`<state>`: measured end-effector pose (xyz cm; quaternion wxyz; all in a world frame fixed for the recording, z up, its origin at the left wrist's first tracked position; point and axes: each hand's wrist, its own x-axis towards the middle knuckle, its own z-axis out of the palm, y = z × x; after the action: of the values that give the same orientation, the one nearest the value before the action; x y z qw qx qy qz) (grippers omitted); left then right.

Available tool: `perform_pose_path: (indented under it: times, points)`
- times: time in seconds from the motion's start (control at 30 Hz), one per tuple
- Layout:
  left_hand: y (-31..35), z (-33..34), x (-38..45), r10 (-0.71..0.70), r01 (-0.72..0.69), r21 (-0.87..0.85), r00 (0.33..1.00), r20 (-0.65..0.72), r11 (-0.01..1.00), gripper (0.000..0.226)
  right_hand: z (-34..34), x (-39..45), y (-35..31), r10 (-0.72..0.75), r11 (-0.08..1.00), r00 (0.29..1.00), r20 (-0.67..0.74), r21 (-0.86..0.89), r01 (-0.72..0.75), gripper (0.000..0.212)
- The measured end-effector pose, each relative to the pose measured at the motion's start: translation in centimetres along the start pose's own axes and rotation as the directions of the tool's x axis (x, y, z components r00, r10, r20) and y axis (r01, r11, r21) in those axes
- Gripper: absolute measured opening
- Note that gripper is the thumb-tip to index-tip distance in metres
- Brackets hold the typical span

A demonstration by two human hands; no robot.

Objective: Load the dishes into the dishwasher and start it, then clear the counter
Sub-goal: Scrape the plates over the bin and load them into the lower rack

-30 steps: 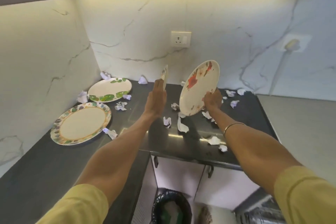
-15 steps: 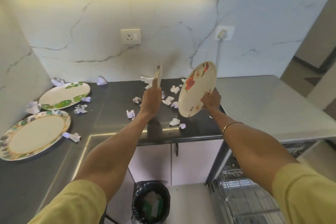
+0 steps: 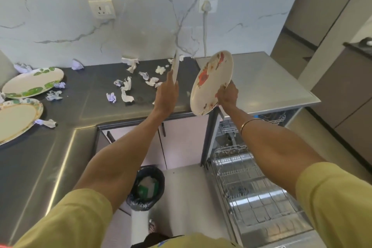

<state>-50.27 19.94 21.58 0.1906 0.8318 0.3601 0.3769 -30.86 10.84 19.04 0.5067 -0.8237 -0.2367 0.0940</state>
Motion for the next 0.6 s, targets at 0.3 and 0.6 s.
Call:
perform_pose_path:
  times: [0.3, 0.6]
  points:
    - [6.3, 1.2, -3.8, 0.038, -0.019, -0.132, 0.989, 0.146, 0.991, 0.033, -6.2, -4.5, 3.5, 0.060, 0.998, 0.996, -0.068, -0.008, -0.061, 0.027]
    - [9.8, 3.3, -10.0, 0.143, -0.091, -0.198, 0.953, 0.267, 0.976, 0.033, -12.0, -12.1, 6.5, 0.134, 0.973, 0.983, -0.126, -0.170, -0.154, 0.036]
